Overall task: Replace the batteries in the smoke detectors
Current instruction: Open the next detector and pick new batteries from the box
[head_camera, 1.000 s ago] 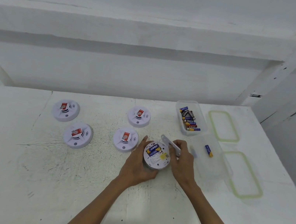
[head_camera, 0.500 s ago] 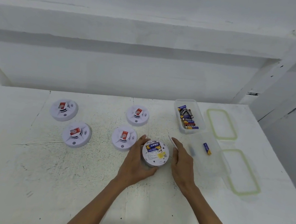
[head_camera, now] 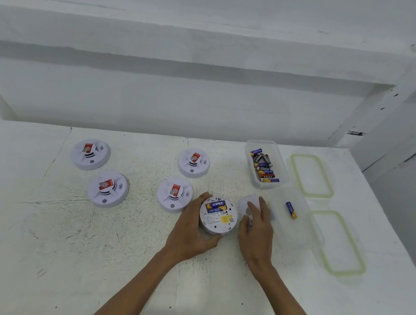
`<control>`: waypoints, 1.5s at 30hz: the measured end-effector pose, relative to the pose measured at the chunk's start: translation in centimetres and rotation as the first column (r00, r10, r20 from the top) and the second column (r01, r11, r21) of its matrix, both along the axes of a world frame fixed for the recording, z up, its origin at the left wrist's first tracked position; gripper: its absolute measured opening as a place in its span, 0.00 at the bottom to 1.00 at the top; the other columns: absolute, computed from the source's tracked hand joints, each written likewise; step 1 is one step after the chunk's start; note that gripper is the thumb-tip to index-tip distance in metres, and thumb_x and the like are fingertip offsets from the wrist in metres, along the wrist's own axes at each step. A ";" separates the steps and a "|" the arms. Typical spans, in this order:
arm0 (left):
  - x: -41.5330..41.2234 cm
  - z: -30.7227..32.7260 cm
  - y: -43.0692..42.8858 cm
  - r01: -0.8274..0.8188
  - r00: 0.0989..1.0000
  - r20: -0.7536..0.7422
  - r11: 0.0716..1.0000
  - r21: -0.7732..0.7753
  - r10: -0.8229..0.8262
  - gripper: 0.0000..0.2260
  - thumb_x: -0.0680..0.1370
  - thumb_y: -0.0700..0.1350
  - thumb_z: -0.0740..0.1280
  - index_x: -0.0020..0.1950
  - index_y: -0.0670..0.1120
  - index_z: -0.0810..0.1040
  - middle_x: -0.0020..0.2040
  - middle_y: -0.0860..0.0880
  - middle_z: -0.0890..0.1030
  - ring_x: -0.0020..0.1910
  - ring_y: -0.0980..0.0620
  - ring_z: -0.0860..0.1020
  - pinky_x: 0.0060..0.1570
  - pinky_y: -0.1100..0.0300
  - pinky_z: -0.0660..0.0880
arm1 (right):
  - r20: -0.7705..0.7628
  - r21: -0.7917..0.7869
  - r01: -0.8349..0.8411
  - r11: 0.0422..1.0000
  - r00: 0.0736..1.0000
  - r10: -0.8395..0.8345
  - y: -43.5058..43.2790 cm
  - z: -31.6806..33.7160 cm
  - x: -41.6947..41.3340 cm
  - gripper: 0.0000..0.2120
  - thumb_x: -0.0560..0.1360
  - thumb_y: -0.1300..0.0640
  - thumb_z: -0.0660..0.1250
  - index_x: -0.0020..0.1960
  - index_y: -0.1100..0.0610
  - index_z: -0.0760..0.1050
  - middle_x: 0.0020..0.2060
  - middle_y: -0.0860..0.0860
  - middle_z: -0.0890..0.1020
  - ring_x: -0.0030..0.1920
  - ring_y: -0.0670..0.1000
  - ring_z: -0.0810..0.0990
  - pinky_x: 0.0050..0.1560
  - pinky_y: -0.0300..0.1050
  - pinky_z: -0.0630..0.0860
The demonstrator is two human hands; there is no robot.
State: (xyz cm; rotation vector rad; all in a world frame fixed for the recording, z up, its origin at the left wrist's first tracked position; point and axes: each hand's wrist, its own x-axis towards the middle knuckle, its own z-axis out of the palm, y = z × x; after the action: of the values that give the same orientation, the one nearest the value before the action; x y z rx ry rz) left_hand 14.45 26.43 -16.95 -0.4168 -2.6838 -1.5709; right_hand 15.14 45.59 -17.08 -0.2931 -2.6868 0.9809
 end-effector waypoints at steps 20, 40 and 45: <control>-0.3 -0.7 -0.1 0.020 0.998 0.061 0.999 0.041 -0.022 0.47 0.68 0.59 0.79 0.79 0.51 0.57 0.76 0.54 0.67 0.75 0.54 0.68 0.68 0.49 0.75 | 0.135 0.047 -0.180 0.983 0.976 0.172 -2.5 2.8 -0.5 0.25 0.72 0.38 0.71 0.61 0.53 0.73 0.57 0.49 0.76 0.56 0.47 0.73 0.52 0.33 0.70; -0.2 -0.8 0.0 0.064 0.997 -0.030 0.997 -0.040 -0.065 0.42 0.72 0.54 0.76 0.80 0.48 0.58 0.78 0.53 0.65 0.77 0.53 0.65 0.71 0.46 0.72 | 0.138 0.071 -0.293 0.953 0.950 0.282 -1.9 3.7 -1.0 0.22 0.72 0.38 0.70 0.58 0.51 0.72 0.55 0.47 0.74 0.51 0.43 0.70 0.43 0.24 0.65; -0.4 -1.5 0.0 0.030 0.999 -0.019 0.998 -0.062 -0.031 0.40 0.76 0.52 0.74 0.81 0.44 0.56 0.81 0.51 0.60 0.80 0.54 0.58 0.75 0.49 0.67 | 0.182 0.074 -0.264 0.962 0.952 0.247 -1.8 3.9 -0.8 0.23 0.73 0.37 0.69 0.59 0.50 0.71 0.55 0.47 0.73 0.51 0.43 0.72 0.39 0.24 0.65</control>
State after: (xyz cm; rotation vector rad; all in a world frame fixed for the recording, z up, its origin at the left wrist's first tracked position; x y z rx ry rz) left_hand 14.02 26.43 -18.49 -0.4742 -2.7299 -1.4865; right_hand 14.33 43.81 -13.16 -0.0072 -2.9760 0.9260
